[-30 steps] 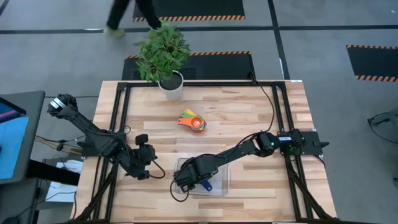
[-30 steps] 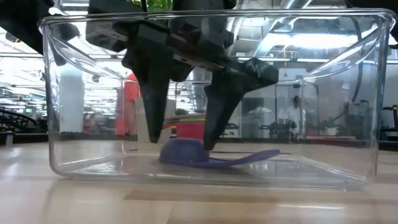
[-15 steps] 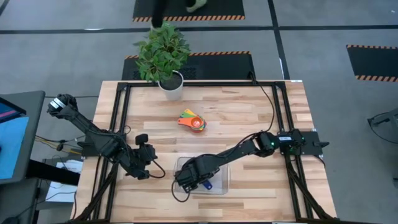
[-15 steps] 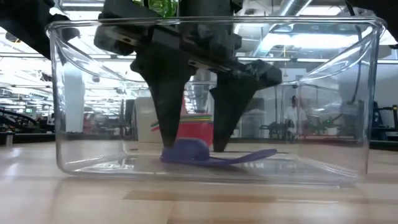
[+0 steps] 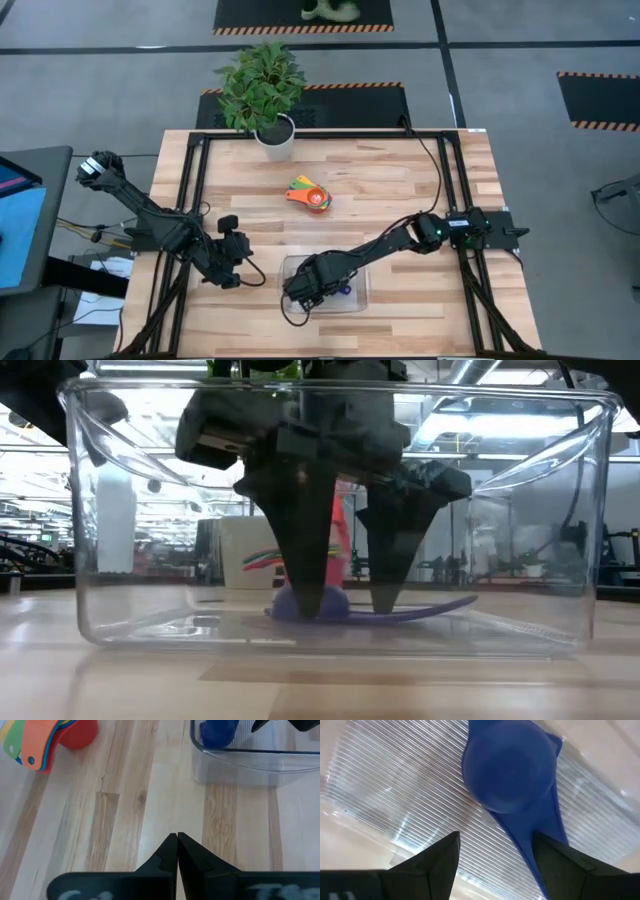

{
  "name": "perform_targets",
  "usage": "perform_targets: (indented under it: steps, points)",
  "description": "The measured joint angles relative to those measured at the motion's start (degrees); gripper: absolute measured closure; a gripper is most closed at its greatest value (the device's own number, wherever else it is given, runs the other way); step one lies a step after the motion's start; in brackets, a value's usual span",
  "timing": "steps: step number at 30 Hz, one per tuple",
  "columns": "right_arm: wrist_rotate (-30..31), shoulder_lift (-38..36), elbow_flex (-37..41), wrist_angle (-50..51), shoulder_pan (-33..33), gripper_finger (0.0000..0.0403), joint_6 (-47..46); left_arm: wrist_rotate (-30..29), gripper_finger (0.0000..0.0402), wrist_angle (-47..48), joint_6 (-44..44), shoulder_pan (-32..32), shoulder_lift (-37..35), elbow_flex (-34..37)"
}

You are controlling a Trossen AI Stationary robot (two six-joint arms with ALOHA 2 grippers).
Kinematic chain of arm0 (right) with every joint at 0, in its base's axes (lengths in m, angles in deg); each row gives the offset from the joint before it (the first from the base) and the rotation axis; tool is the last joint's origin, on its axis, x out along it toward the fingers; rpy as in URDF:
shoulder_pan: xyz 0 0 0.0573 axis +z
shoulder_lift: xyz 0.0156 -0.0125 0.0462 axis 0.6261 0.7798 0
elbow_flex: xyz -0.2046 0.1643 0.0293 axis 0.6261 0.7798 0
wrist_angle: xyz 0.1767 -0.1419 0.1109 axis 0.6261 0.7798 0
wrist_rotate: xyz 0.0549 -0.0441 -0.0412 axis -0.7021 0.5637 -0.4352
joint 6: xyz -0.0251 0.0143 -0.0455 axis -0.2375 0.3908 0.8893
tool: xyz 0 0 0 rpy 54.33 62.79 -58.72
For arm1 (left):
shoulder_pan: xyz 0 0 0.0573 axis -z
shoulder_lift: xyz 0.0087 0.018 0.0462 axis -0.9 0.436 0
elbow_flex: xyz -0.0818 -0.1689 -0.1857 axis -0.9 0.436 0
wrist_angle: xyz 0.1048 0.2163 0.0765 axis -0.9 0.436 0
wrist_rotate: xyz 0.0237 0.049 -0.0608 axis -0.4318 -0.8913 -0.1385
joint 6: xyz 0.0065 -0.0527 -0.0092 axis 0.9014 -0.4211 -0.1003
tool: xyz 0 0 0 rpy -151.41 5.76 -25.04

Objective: Nest measuring cups in basket
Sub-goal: Stack the dark blue measuring cups on top of the orange measuring cups

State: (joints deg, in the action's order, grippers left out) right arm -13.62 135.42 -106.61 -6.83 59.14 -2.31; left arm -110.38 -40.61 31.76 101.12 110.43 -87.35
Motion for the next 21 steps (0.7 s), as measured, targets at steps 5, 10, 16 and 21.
perform_targets:
  steps: [5, 10, 16, 21]
  points:
    - [0.0, 0.1, 0.0, 0.5, -0.1, 0.0132, 0.3, 0.0, 0.0401, 0.0, 0.0, 0.0, 0.0, 0.0]
    - [-0.7, 0.0, 0.0, 0.7, -1.0, 0.0132, 7.0, 0.0, 0.0401, 0.0, 0.0, 0.0, 0.0, 0.0]
    - [-1.4, -0.2, -0.3, 3.9, -1.8, 0.0132, 10.0, 0.0, 0.0401, 0.0, -0.3, 0.0, 0.0, 0.0]
    - [0.5, -0.8, -4.6, 5.9, -2.5, 0.0132, 11.2, -0.1, 0.0401, 0.0, -0.5, 0.0, 0.0, 0.0]
